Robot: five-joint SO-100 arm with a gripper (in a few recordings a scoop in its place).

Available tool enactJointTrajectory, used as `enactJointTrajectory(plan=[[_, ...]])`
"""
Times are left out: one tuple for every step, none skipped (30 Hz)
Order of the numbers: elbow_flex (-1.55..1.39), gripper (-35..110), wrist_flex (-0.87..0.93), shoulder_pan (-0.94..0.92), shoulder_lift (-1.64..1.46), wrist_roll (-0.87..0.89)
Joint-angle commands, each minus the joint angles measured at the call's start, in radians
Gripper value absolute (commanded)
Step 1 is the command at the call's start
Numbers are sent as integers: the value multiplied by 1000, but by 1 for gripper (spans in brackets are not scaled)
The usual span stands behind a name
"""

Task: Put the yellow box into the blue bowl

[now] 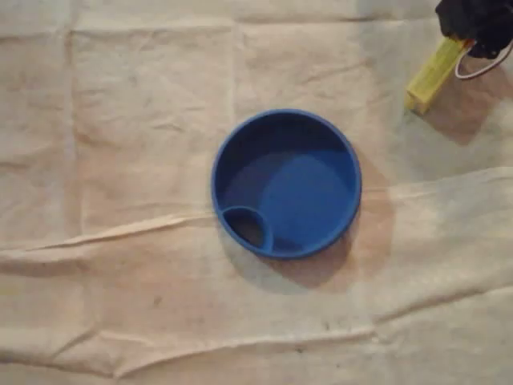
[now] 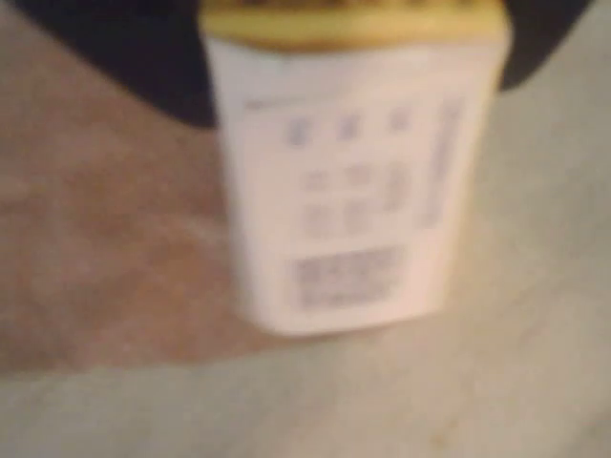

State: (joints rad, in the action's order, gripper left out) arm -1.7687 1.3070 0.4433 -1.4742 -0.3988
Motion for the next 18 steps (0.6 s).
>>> enactJointTrajectory(plan=[[12,5,-5,-2,-15,-9],[12,4,-5,-2,-15,-9],[12,3,-5,-2,-15,-9],[12,2,-5,-3,-15,-9],[12,0,-5,-3,-15,-9],[12,0,-5,-3,-15,-9],[12,0,-5,-3,-15,-9],[14,-1,-5,-3,-15,-9],[14,0,-5,-3,-17,-9],[17,0,-5,-3,-17,-9],[20,0,-5,-3,-17,-9],[25,0,-2,-3,-18,-8],[28,0,3,-5,-25,-8],[29,0,8,-5,-32,-8],[31,0,11,-5,-34,-8],[31,0,14,-5,-35,-6],[31,0,14,-6,-37,-6],[31,0,18,-6,-48,-6]])
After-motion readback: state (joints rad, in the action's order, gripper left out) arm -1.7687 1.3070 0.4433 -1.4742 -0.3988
